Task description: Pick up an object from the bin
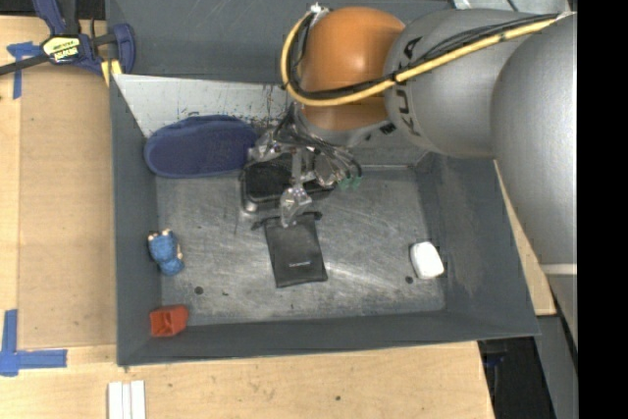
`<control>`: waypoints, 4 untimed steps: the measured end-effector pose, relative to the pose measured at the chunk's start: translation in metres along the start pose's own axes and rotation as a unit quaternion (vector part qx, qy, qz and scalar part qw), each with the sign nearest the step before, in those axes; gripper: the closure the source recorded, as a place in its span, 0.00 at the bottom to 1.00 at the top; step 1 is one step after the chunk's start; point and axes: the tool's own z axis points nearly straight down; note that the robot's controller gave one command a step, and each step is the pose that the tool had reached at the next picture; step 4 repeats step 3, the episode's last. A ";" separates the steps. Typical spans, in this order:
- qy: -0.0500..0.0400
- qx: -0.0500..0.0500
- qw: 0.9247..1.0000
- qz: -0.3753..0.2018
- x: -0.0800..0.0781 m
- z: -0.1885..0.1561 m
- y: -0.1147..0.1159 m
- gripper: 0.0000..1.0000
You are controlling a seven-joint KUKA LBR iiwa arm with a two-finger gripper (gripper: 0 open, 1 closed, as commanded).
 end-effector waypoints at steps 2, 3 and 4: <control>0.001 0.000 1.000 -0.025 0.004 -0.097 -0.003 1.00; 0.000 0.001 0.999 -0.036 0.007 -0.231 0.003 1.00; 0.000 0.001 0.999 -0.036 0.007 -0.231 0.003 1.00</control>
Offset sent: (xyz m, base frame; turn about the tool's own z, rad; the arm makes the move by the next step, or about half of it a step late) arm 0.0000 0.0000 0.0000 0.0000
